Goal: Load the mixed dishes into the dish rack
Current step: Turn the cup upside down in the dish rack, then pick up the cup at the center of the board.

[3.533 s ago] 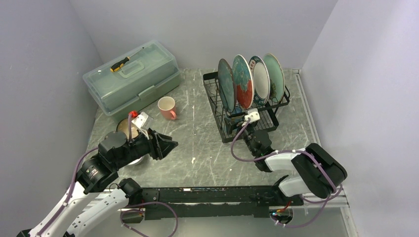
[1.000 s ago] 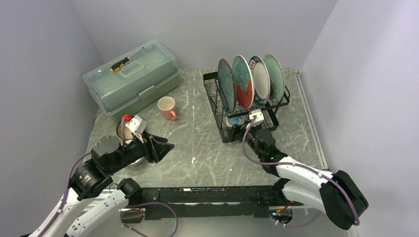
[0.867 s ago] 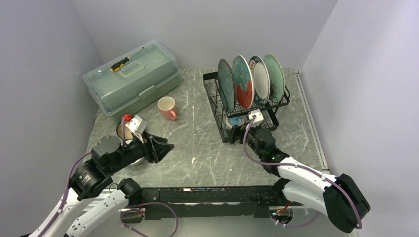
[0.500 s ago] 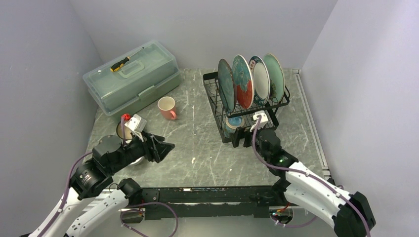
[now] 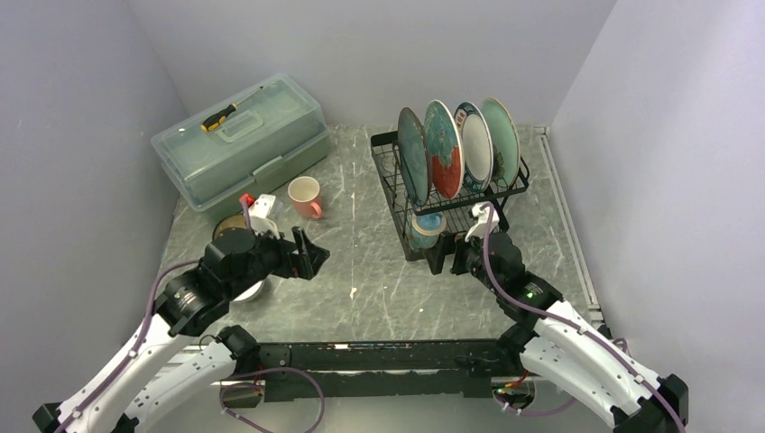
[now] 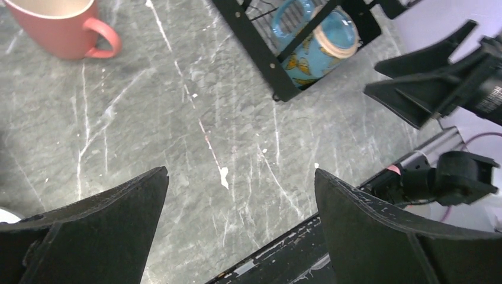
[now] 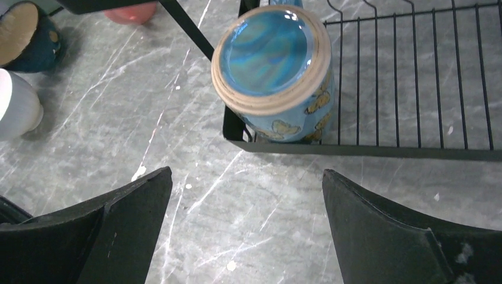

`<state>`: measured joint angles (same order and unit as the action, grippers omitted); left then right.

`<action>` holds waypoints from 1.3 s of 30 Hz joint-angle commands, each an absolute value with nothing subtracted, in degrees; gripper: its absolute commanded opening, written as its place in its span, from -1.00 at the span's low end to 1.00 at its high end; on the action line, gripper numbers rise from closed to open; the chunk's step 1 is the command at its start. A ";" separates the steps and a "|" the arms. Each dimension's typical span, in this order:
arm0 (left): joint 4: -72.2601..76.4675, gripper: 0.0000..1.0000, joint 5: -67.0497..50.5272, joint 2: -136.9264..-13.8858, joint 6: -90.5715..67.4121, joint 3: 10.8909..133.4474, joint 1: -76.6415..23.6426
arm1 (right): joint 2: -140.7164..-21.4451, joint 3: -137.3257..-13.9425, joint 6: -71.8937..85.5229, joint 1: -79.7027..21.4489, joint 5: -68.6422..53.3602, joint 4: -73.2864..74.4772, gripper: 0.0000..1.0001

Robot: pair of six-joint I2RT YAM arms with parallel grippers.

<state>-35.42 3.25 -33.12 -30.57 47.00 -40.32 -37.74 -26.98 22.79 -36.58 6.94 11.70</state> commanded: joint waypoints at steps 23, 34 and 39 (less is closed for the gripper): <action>-29.89 0.90 31.43 -73.41 -39.85 56.86 -39.69 | -33.83 -25.40 27.06 -36.83 0.35 11.85 1.00; -34.32 0.79 30.16 -89.90 -39.70 67.74 -34.49 | -34.19 -25.20 25.71 -36.83 -2.72 9.66 1.00; -35.66 0.73 29.90 -94.13 -42.40 70.00 -33.29 | -35.25 -25.25 24.97 -36.83 -3.76 8.47 1.00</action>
<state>-34.15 29.28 -92.25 -40.03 67.09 -33.95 -34.85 -25.10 25.96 -36.58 -2.09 12.45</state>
